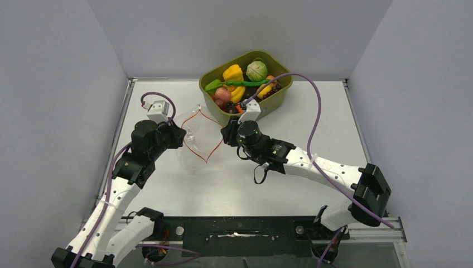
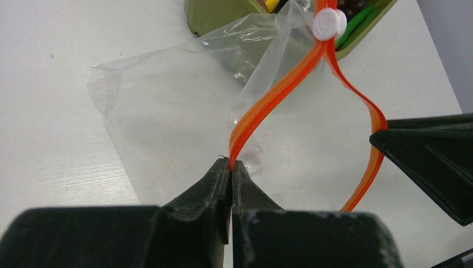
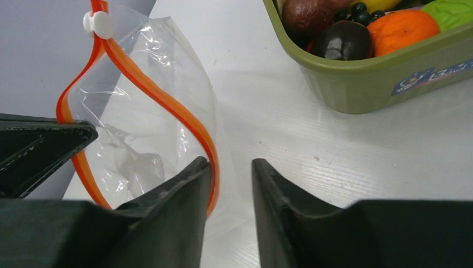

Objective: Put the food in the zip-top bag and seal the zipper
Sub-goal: Open the zipper of the food storage bag, then pick up the fake fruit from the bin.

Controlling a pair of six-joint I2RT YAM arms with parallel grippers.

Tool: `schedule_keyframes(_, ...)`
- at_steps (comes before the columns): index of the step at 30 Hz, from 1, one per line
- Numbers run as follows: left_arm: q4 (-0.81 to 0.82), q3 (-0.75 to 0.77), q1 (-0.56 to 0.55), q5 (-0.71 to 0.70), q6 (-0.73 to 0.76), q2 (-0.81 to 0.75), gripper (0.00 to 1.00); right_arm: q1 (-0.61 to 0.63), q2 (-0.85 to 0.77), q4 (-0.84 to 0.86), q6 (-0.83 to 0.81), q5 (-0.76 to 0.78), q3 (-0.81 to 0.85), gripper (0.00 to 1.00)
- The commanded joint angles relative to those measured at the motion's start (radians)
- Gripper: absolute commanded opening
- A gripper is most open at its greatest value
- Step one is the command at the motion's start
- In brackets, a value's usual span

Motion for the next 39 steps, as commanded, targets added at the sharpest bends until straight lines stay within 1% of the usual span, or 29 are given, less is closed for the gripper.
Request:
schedule_keyframes(1, 0.059, -0.04, -0.003, 0.05, 0.048, -0.028, 0.0, -0.037, -0.022, 0.048, -0.159, -0.078, 0.071, 0.46)
schedule_keyframes(7, 0.038, -0.054, -0.003, 0.063, 0.065, -0.042, 0.0, -0.133, 0.023, -0.064, -0.31, -0.199, 0.197, 0.62)
schedule_keyframes(10, 0.042, -0.069, -0.003, 0.084, 0.066, -0.06, 0.0, -0.179, 0.078, -0.138, -0.371, -0.212, 0.291, 0.71)
schedule_keyframes(13, 0.046, -0.08, -0.005, 0.111, 0.072, -0.076, 0.0, -0.228, 0.127, -0.173, -0.415, -0.222, 0.36, 0.75)
schedule_keyframes(18, 0.057, -0.099, -0.005, 0.139, 0.08, -0.101, 0.0, -0.313, 0.249, -0.217, -0.486, -0.258, 0.491, 0.76)
schedule_keyframes(22, 0.055, -0.102, -0.005, 0.153, 0.083, -0.105, 0.0, -0.358, 0.374, -0.26, -0.557, -0.365, 0.623, 0.7)
schedule_keyframes(26, 0.06, -0.104, -0.006, 0.165, 0.087, -0.105, 0.0, -0.373, 0.491, -0.287, -0.621, -0.422, 0.742, 0.69)
schedule_keyframes(32, 0.062, -0.105, -0.006, 0.174, 0.089, -0.105, 0.0, -0.407, 0.69, -0.371, -0.61, -0.457, 0.975, 0.7)
schedule_keyframes(35, 0.058, -0.105, -0.009, 0.172, 0.091, -0.105, 0.0, -0.427, 0.753, -0.361, -0.602, -0.484, 1.039, 0.71)
schedule_keyframes(39, 0.058, -0.107, -0.013, 0.174, 0.091, -0.108, 0.0, -0.452, 0.815, -0.336, -0.586, -0.58, 1.085, 0.74)
